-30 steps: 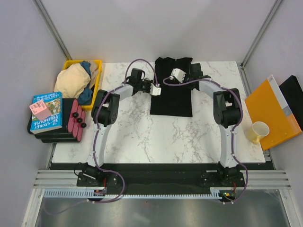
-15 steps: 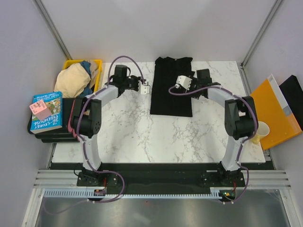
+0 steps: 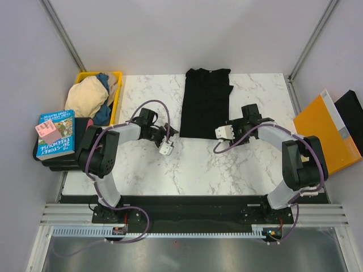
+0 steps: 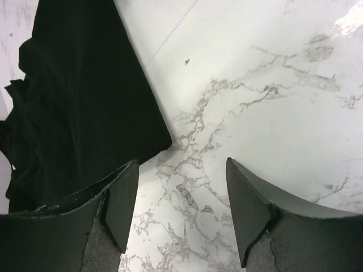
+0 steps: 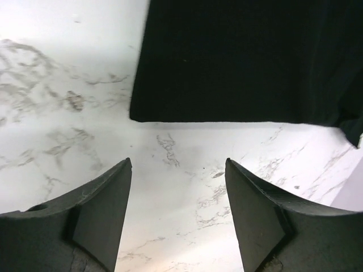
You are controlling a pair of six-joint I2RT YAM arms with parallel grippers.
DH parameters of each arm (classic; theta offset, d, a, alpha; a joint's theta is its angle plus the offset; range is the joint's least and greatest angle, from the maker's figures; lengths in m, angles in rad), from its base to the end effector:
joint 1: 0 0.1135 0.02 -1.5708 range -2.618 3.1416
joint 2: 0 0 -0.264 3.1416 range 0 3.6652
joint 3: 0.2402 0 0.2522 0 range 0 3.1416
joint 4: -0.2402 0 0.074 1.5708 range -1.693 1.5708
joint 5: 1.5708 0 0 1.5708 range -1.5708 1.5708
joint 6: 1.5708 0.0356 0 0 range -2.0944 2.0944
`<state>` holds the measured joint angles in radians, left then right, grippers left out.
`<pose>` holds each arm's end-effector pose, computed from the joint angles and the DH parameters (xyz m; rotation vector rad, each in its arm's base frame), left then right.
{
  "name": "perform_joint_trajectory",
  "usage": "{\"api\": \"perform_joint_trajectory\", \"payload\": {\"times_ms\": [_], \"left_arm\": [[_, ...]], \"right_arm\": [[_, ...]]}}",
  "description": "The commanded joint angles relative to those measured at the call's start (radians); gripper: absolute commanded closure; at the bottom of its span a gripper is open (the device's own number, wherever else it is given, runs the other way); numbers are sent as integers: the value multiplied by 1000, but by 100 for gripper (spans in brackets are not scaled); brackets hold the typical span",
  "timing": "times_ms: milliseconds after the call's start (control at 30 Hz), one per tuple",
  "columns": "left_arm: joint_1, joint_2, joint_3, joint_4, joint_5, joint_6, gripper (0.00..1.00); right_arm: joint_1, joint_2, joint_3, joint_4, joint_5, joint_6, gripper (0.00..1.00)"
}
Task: Fold and stack the t-shirts
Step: Grab one side of the 2/3 rectangular tshirt with both arms
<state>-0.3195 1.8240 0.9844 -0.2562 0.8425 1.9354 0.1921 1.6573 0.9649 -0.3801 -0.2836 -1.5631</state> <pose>0.3135 -0.1317 0.1399 2.0966 0.7306 -0.2972 0.3135 0.0711 0.1713 -2.0429 1.5753 -0.1304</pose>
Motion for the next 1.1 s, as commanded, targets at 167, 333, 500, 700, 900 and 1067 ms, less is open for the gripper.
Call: {"api": "perform_joint_trajectory", "payload": {"times_ms": [167,333,500,700,900,1067], "left_arm": [[-44,44,46,21,61,312,30],[-75,84,83,77,58,277,30],[-87,121,123,121,49,235,30],[-92,139,131,135,43,227,30],[-92,146,126,132,1,214,43],[-92,165,129,115,-29,220,57]], "right_arm": [[61,-120,-110,-26,-104,-167,26],[107,-90,-144,35,-100,-147,27],[125,-41,-160,153,-74,-97,27],[127,12,-155,213,-43,-52,29],[127,64,-130,227,-25,-26,31],[125,105,-98,225,-20,-11,34]]}}
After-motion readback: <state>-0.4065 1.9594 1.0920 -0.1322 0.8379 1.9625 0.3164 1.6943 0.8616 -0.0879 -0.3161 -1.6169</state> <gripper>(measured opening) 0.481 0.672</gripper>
